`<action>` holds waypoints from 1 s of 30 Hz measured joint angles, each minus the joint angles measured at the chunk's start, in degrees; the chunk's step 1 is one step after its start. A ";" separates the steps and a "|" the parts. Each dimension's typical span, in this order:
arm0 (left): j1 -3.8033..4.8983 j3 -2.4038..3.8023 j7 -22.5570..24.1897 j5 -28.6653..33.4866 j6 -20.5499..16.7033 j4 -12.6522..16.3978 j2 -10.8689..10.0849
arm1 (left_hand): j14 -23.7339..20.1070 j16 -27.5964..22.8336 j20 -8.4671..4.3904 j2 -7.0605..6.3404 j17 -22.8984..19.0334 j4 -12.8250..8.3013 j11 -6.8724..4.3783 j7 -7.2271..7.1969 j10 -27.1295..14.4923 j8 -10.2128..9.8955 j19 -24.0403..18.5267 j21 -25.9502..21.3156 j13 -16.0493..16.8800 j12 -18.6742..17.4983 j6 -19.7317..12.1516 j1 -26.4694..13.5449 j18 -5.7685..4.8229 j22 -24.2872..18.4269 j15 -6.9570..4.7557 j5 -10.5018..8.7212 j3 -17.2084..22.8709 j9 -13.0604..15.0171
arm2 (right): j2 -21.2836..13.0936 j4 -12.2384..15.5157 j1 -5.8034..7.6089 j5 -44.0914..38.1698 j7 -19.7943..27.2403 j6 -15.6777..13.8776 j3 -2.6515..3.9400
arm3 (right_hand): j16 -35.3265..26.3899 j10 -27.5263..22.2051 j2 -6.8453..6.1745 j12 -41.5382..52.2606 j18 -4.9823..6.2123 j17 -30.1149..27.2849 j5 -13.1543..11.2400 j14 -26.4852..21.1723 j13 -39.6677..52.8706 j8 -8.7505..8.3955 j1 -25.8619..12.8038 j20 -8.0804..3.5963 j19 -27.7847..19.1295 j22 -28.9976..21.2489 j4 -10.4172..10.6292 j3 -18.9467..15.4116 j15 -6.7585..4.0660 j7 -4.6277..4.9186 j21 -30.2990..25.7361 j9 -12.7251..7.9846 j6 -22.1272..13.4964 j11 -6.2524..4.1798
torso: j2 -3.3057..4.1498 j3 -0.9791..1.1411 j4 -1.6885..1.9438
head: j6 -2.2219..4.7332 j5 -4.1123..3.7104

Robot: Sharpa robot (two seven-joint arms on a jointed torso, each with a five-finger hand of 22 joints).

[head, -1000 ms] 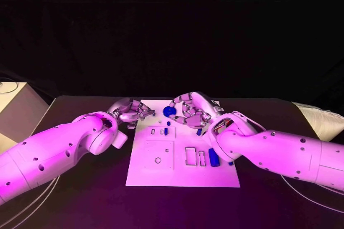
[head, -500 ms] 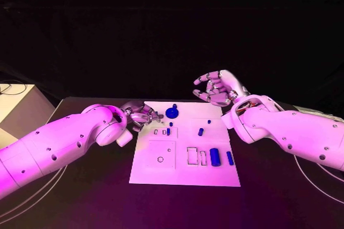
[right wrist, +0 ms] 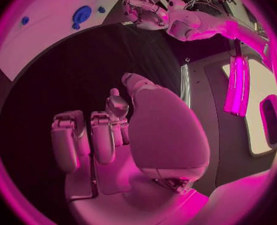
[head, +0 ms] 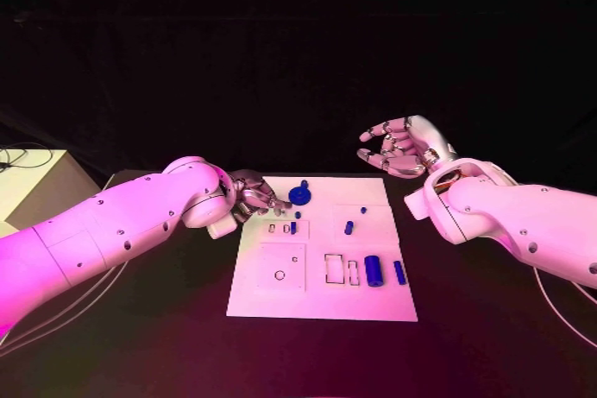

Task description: Assemble the parts on the task board

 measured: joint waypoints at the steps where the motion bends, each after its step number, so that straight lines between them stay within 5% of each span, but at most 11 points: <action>1: 0.36 -0.40 -0.26 -0.32 0.37 -0.49 0.44 | 0.00 0.00 0.00 0.00 0.00 -0.05 -0.03 0.00 -0.03 0.00 0.00 0.00 -0.17 -0.09 -0.16 0.00 0.00 -0.10 0.00 0.00 -0.05 0.11 | -0.12 0.07 0.01 0.06 -0.15 0.07 -0.01 | 0.00 0.00 0.00 0.00 0.00 0.00 0.16 0.00 -0.07 0.00 0.00 0.00 0.00 0.00 0.00 0.00 0.00 0.02 0.00 0.00 -0.02 0.00 | 0.00 0.00 0.01 | 0.00 -0.02; 4: 1.43 -1.55 -1.03 -1.37 1.56 -2.38 1.92 | 0.00 0.00 0.03 0.15 0.00 -0.08 0.13 0.24 -1.15 0.00 -0.03 0.00 -1.05 -0.88 -0.79 -1.05 0.00 -0.44 0.00 0.00 -0.73 0.67 | -0.47 0.40 0.04 0.14 -0.61 0.26 -0.03 | 0.00 0.00 0.00 0.00 0.00 0.00 0.16 0.00 -0.16 0.00 0.00 0.00 0.00 0.00 0.00 0.00 0.00 0.24 0.00 0.00 -0.24 0.00 | 0.06 0.01 0.01 | -0.04 -0.03; 9: 2.57 -2.56 -1.97 -2.71 3.08 -4.89 4.00 | 0.00 0.00 0.22 0.10 0.00 -0.08 0.21 0.24 -1.23 0.00 -0.22 0.00 -1.37 -0.88 -0.79 -1.14 0.00 -0.54 0.00 0.00 -1.18 0.94 | -0.79 0.57 0.12 0.16 -1.26 0.43 -0.05 | -0.22 -0.76 -0.30 -1.15 -0.01 -0.01 0.16 0.00 -1.00 0.00 -0.30 0.00 0.00 -0.01 0.16 0.16 0.00 0.35 -0.69 0.00 -0.60 0.27 | 0.20 -0.05 0.01 | -0.14 -0.03; 30: 4.34 -4.41 -3.29 -4.22 8.46 -8.56 7.83 | 0.00 -0.22 0.21 0.09 0.00 -0.07 0.31 0.44 -1.95 0.00 -0.22 0.00 -2.03 -1.33 -0.99 -1.73 0.00 -0.64 0.01 0.00 -1.82 1.46 | -1.12 0.49 0.38 -0.33 -2.71 0.77 -0.06 | -0.67 -1.69 -0.83 -2.33 0.00 -0.02 0.39 0.00 -2.17 0.00 -0.83 0.00 0.00 -0.02 -0.08 0.40 0.00 0.32 -1.66 -0.01 -1.15 0.38 | 0.65 -0.55 0.60 | -0.75 -1.14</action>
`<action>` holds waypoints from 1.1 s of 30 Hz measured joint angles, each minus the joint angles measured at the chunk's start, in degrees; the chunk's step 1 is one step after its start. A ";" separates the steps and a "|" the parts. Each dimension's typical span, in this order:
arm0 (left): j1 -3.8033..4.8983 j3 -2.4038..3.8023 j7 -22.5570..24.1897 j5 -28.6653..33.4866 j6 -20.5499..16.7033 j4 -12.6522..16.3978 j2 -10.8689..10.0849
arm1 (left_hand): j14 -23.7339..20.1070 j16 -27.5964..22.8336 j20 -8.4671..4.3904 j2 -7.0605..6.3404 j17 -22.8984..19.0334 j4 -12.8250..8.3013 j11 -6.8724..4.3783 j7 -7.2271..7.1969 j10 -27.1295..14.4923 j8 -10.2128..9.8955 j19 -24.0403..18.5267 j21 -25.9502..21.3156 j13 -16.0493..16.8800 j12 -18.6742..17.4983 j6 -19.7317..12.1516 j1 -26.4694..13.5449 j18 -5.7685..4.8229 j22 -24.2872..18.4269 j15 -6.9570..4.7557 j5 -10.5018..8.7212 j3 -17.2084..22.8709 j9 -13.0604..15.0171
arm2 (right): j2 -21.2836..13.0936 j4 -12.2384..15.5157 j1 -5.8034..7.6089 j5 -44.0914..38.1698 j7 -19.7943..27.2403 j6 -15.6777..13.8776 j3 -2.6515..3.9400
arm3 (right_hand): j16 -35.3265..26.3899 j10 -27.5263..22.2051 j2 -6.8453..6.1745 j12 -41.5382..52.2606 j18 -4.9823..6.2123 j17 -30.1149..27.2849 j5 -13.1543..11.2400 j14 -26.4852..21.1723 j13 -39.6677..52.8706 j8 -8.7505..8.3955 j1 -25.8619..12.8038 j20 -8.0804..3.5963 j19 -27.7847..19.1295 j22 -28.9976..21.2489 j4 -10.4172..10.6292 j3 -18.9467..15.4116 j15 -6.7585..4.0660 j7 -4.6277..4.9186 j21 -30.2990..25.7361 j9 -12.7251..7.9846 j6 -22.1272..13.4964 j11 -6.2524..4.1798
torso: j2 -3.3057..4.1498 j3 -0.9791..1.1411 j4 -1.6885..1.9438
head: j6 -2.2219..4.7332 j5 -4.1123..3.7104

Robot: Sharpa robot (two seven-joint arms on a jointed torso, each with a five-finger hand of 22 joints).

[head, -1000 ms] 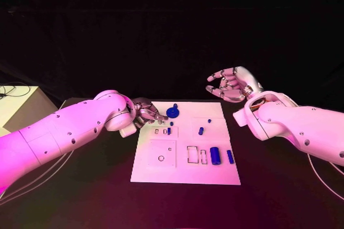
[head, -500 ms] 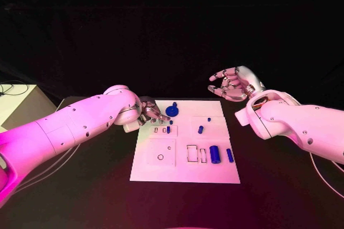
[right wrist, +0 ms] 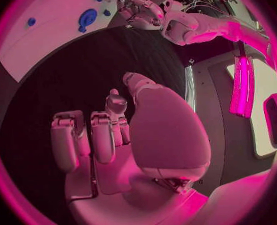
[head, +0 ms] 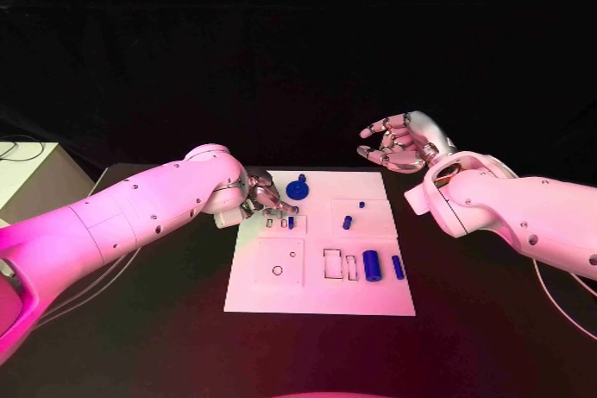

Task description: Assemble the parts on the task board

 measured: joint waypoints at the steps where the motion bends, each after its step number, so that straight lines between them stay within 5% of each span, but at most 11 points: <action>1: 0.03 -0.03 -0.02 -0.01 0.16 -0.11 0.15 | 0.00 0.00 0.00 0.00 0.00 0.00 0.00 0.00 0.00 0.00 0.00 0.00 0.00 0.00 0.00 0.00 0.00 0.00 0.00 0.00 0.00 0.00 | 0.00 -0.04 0.01 -0.03 -0.03 0.00 0.00 | -0.13 -0.31 0.00 -0.40 0.00 0.00 0.00 0.00 -0.21 0.00 0.00 0.00 0.00 0.00 0.00 0.00 0.00 0.00 -0.37 0.00 0.00 -0.07 | 0.01 0.00 0.01 | -0.03 -0.02; 4: 0.07 -0.10 -0.06 -0.04 0.44 -0.32 0.52 | 0.00 0.00 0.00 0.00 0.00 0.00 0.00 0.00 0.00 0.00 0.00 0.00 0.00 0.00 0.00 0.00 0.00 0.01 0.00 0.00 0.00 0.07 | 0.01 -0.18 0.01 -0.04 -0.04 -0.08 0.00 | -2.29 -3.73 -0.37 -6.03 0.52 0.00 0.00 0.00 -4.89 0.19 -0.37 0.00 0.00 -0.01 0.13 0.69 0.00 0.02 -5.37 0.01 -0.58 0.20 | 0.07 -0.07 0.08 | -0.10 -0.05; 6: 0.09 -0.17 -0.08 -0.05 0.60 -0.51 0.82 | 0.00 0.00 0.00 0.00 0.00 0.00 0.00 0.00 0.00 0.00 0.00 0.00 0.00 0.00 0.00 0.00 0.00 0.06 0.00 0.00 0.00 0.07 | 0.04 -0.33 0.03 0.05 0.05 -0.25 -0.01 | -7.22 -7.46 -0.47 -14.68 3.15 -3.45 0.00 0.00 -12.30 0.71 -0.47 0.21 -1.77 -0.01 0.09 1.70 0.00 0.12 -16.46 0.25 -1.38 0.56 | 0.11 -0.10 0.10 | -0.14 -0.09; 8: 0.09 -0.21 -0.08 -0.05 0.72 -0.65 0.99 | 0.00 0.00 0.00 0.00 0.00 0.00 0.00 0.00 0.00 0.00 0.00 0.00 0.00 0.00 0.00 0.00 0.00 0.07 0.00 0.00 0.00 0.07 | 0.07 -0.43 0.05 0.21 0.21 -0.42 -0.01 | -10.98 -8.17 -0.75 -17.73 4.19 -7.99 0.00 -1.04 -15.21 1.03 -0.75 0.24 -3.95 -1.27 0.04 2.23 0.26 0.28 -23.67 0.42 -1.55 0.84 | 0.13 -0.12 0.12 | -0.15 -0.10; 12: 0.11 -0.29 -0.11 -0.06 0.92 -1.08 1.38 | 0.00 0.00 0.00 0.00 0.00 0.00 0.00 0.00 0.00 0.00 0.00 0.00 0.00 0.00 0.00 0.00 0.00 0.07 0.00 0.00 0.00 0.07 | 0.14 -0.70 0.10 1.08 0.91 -1.14 -0.01 | -28.20 -9.61 -0.98 -25.74 8.99 -28.23 0.23 -10.34 -23.41 2.02 -0.98 0.88 -14.10 -18.15 -0.03 3.79 0.89 0.79 -53.61 0.86 -2.66 0.89 | 0.16 -0.17 0.20 | -0.16 -0.24; 14: 0.12 -0.33 -0.13 -0.06 1.02 -1.27 1.54 | 0.00 0.00 0.00 0.00 0.00 0.00 0.00 0.00 0.00 0.00 0.00 0.00 0.00 0.00 0.00 0.00 0.00 0.07 0.00 0.00 0.00 0.15 | 0.19 -0.84 0.15 1.84 1.48 -1.69 -0.01 | -35.24 -9.80 -0.98 -29.91 9.09 -34.39 0.23 -14.21 -28.03 2.50 -0.98 1.36 -16.16 -23.84 -0.37 4.24 1.56 1.13 -61.72 0.97 -3.00 1.07 | 0.19 -0.18 0.26 | -0.19 -0.33; 20: 0.12 -0.38 -0.18 -0.07 1.33 -1.61 1.96 | 0.00 0.00 0.00 0.00 0.00 -0.16 0.00 -0.20 -0.42 0.00 0.00 0.00 -0.07 0.00 -0.20 0.00 0.00 0.07 0.00 0.00 -0.15 0.29 | 0.32 -1.26 0.22 5.29 3.32 -3.45 -0.01 | -47.79 -9.77 -1.20 -39.82 9.09 -40.48 0.23 -17.93 -40.09 3.11 -1.20 2.84 -17.63 -34.79 -0.79 4.90 3.16 2.33 -73.13 0.78 -4.21 2.73 | 0.24 -0.22 0.37 | -0.20 -0.55; 33: 0.13 -0.50 -0.25 -0.10 1.90 -2.37 2.77 | 0.00 0.00 0.00 0.25 0.00 -0.16 0.00 -0.20 -0.41 0.00 0.00 0.00 -0.07 0.00 -0.20 0.25 0.00 0.22 0.00 0.00 -0.15 0.74 | 0.55 -1.69 0.33 11.12 6.18 -5.27 -0.01 | -65.33 -8.76 -1.09 -45.77 9.08 -46.32 0.44 -20.28 -50.87 3.55 -1.32 5.53 -19.23 -48.93 -2.07 5.21 5.52 3.48 -83.77 0.04 -4.90 4.35 | 0.42 -0.33 0.63 | -0.34 -0.98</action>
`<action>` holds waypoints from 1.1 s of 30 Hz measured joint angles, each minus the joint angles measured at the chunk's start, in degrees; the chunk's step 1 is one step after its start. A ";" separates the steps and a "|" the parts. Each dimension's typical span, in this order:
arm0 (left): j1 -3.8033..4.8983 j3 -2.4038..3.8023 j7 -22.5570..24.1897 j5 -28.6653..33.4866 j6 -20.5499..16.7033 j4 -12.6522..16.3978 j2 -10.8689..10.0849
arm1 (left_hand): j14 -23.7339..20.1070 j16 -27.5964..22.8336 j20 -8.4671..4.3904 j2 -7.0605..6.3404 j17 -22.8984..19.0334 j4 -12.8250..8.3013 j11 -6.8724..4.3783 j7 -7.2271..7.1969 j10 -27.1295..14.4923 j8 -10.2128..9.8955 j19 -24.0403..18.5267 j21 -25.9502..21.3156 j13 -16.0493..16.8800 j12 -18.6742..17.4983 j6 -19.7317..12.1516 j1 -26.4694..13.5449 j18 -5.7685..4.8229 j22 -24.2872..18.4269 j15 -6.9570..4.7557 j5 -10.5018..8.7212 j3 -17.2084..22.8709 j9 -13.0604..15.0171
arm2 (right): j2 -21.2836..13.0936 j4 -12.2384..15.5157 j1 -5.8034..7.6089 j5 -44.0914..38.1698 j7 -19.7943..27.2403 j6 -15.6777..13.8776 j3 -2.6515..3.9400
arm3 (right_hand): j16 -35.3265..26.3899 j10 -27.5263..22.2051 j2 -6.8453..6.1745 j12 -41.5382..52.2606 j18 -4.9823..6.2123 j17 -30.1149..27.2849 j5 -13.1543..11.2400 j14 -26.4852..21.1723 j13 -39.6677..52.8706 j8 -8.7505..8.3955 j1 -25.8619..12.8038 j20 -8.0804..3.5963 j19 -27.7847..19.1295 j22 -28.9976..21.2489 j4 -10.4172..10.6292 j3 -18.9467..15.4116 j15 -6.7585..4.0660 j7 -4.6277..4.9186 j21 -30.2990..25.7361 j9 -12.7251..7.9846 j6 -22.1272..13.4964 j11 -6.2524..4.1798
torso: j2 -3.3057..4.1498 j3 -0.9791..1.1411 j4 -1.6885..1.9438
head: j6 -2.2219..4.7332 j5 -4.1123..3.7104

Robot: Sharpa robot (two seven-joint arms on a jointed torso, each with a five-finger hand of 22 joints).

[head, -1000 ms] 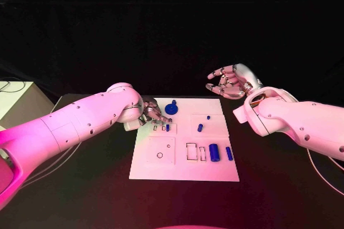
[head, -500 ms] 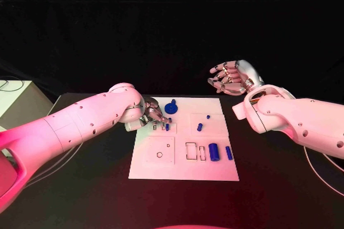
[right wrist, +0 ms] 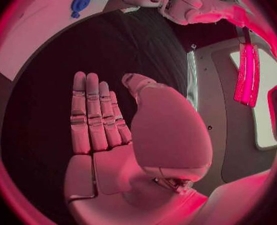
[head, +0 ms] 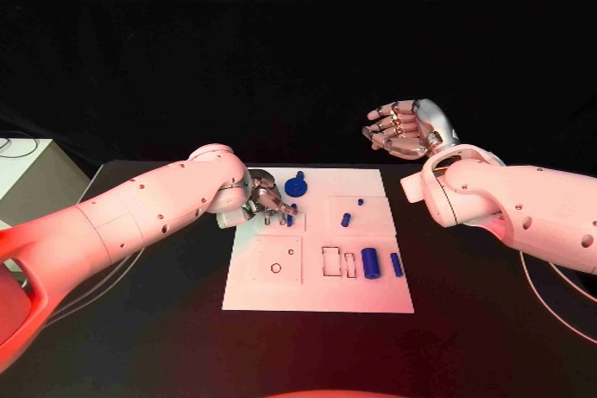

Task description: Assemble the parts on the task board

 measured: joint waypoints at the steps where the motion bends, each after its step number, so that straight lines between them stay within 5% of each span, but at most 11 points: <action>1: 0.00 -0.01 -0.01 0.00 0.05 -0.04 0.06 | 0.00 0.00 0.00 0.00 0.00 0.00 0.00 0.00 0.00 0.00 0.00 0.00 0.00 0.00 0.00 0.00 0.00 0.03 0.00 0.00 0.00 0.05 | 0.04 -0.04 0.01 0.41 0.28 -0.04 0.00 | -0.96 0.00 0.12 -0.16 0.00 -0.40 0.03 0.00 -0.48 0.00 -0.12 0.12 -0.12 -0.81 -0.17 0.17 0.00 0.10 -0.21 -0.05 -0.10 0.00 | 0.01 -0.01 0.04 | -0.01 -0.01; 33: -0.03 -0.26 -0.10 0.02 0.37 -1.36 1.56 | 0.00 0.00 0.20 0.55 0.00 -0.64 -0.20 0.20 -0.61 0.00 -0.21 0.00 -0.17 0.00 -0.21 3.21 0.00 0.12 0.00 0.00 0.96 1.34 | 0.58 -0.33 0.11 5.15 2.93 -0.08 -0.04 | -3.42 0.01 0.12 -0.66 -0.11 -1.48 0.23 0.01 -2.19 0.00 -0.12 0.41 -0.41 -3.41 -0.63 0.63 0.00 0.27 -0.21 -0.31 -0.29 0.40 | 0.21 -0.16 0.37 | -0.80 -0.46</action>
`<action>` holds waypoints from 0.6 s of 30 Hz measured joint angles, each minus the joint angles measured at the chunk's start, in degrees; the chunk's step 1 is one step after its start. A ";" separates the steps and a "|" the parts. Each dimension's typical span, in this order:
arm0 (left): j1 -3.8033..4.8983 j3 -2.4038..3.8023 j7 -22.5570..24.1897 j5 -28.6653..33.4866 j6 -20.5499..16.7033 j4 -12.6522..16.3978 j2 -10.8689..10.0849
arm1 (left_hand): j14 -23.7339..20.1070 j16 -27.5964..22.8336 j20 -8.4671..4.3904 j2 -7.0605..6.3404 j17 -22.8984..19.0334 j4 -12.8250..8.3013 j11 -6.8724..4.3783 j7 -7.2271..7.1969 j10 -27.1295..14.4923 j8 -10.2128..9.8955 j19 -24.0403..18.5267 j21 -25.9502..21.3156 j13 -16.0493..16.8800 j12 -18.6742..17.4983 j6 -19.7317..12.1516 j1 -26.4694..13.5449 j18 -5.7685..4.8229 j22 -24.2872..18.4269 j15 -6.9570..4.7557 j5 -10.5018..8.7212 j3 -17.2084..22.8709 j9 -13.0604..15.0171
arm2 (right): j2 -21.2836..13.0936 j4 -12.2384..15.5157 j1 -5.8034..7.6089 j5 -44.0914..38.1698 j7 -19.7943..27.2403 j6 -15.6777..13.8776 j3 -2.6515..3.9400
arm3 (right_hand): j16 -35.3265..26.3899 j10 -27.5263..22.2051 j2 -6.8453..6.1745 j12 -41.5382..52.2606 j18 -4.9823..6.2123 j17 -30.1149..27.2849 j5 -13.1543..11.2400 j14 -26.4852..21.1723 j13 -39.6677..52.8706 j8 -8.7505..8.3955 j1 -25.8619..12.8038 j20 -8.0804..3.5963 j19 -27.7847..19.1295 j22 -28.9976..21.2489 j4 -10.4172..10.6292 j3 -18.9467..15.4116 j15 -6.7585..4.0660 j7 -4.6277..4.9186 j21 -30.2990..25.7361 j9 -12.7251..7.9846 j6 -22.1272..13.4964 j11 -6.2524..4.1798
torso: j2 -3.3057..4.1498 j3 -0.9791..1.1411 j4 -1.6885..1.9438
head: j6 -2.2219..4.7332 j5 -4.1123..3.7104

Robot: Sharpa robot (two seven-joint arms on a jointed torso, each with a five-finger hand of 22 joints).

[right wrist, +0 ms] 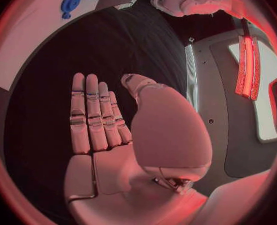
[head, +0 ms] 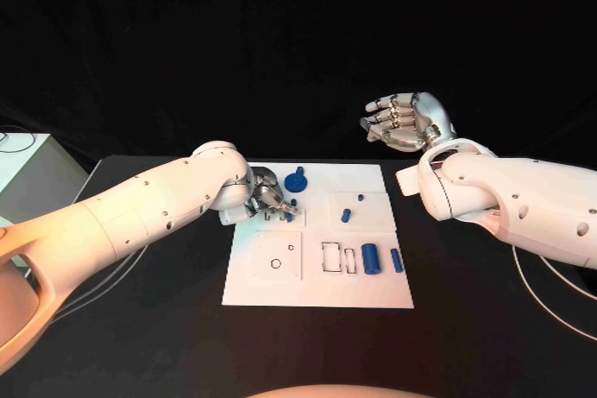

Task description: Assemble the parts on the task board

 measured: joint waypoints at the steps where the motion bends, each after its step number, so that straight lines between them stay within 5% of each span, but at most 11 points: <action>1: 0.00 -0.01 0.00 0.00 0.00 -0.02 0.00 | 0.00 0.00 0.00 -0.11 0.00 0.01 0.00 0.00 0.00 0.00 0.00 0.00 0.00 0.00 0.00 0.11 0.00 0.00 0.00 0.00 0.01 0.01 | 0.02 -0.01 0.00 0.01 -0.01 0.00 -0.01 | 0.00 0.00 0.00 0.00 0.00 0.00 0.00 0.00 0.00 0.00 0.00 0.00 0.00 -0.03 0.00 0.00 0.00 0.00 0.00 0.00 0.00 0.00 | 0.00 0.00 0.02 | -0.02 -0.02; 13: 0.01 -0.03 0.00 0.06 0.22 -0.08 0.04 | 0.00 0.00 0.00 0.36 0.00 -0.52 0.00 -0.21 0.00 0.00 0.00 0.00 0.00 0.00 -0.21 2.85 0.00 0.14 0.00 0.00 2.45 0.92 | 0.61 -0.55 0.01 0.11 -0.07 0.05 -0.19 | -0.38 0.00 0.00 0.00 -0.01 -0.08 0.00 0.00 -0.16 0.00 0.00 0.00 0.00 -0.24 0.00 0.00 0.00 -0.01 0.00 -0.07 0.00 0.00 | 0.08 0.01 0.19 | -0.31 -0.02; 18: 0.17 0.04 0.08 0.22 0.23 -0.15 0.18 | 0.00 0.00 0.00 0.03 0.00 -3.47 -0.29 -0.42 -0.32 -0.52 0.00 0.00 -0.17 -0.49 -0.42 5.84 0.01 0.33 0.00 -0.28 9.68 2.15 | 0.66 -0.60 0.01 0.11 -0.08 0.07 -0.21 | -0.38 0.00 0.00 0.00 -0.01 -0.14 0.00 0.00 -0.26 0.00 0.00 0.21 -0.21 -0.39 0.00 0.00 0.00 0.14 0.00 -0.07 -0.15 0.00 | 0.10 -0.03 0.15 | -0.51 0.12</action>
